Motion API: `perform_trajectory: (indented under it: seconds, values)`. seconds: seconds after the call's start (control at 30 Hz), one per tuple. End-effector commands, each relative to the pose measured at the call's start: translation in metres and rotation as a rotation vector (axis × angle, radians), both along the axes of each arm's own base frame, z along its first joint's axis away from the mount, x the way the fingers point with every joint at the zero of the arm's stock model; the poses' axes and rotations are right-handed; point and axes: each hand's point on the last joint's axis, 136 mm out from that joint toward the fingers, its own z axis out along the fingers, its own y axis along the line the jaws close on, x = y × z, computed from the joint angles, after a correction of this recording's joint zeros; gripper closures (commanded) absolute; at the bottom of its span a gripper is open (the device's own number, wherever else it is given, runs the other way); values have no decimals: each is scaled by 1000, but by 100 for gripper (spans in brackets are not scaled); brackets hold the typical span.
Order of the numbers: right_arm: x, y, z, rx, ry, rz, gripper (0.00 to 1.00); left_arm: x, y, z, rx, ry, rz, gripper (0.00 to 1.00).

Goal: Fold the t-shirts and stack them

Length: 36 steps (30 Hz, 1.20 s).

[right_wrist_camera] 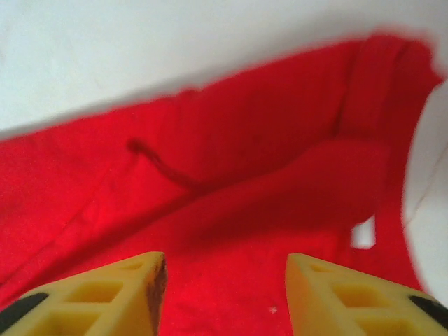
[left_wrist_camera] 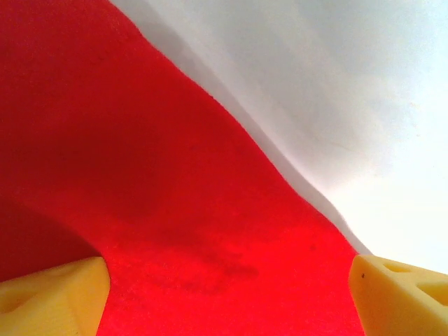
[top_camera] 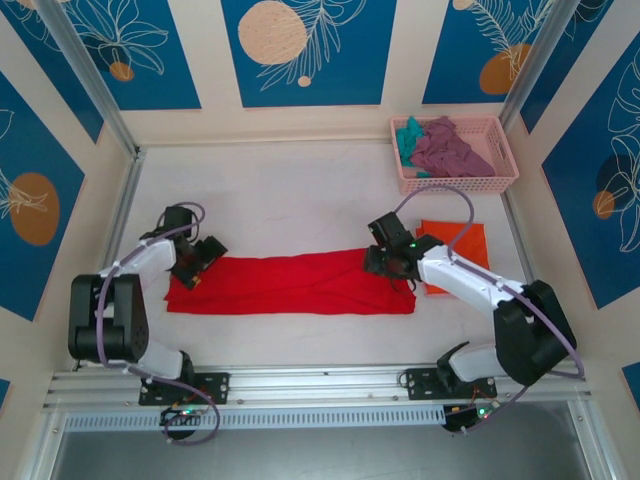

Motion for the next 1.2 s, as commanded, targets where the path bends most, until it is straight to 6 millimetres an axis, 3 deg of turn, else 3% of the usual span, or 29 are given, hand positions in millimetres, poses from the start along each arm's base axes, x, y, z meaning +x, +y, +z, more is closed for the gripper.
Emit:
perform_trajectory:
  seconds: [0.0,0.1,0.23,0.5,0.63,0.8,0.9,1.0,1.17]
  values:
    - [-8,13,-21,73,90,-83,53,6,-4,-5,-10,11,-26,12]
    - [-2,10,-35,53,123,-109,54,-6,1,-15,2,52,2,12]
    - [29,9,-47,48,148,-122,54,-17,-7,-21,-56,51,18,12]
    - [150,30,-52,86,125,-104,52,-60,-31,-34,-111,164,-87,11]
    - [214,55,-49,118,119,-98,50,-82,-43,-38,-118,204,-103,11]
    - [272,91,-51,224,109,-118,50,-108,-61,-36,-135,229,-60,11]
    - [297,108,-53,297,79,-114,49,-122,-72,-35,-179,223,32,11]
    - [317,127,-40,422,31,-87,48,-124,-86,-27,-218,183,60,11]
    - [321,136,3,468,-44,-19,46,-98,-74,8,-129,29,43,11]
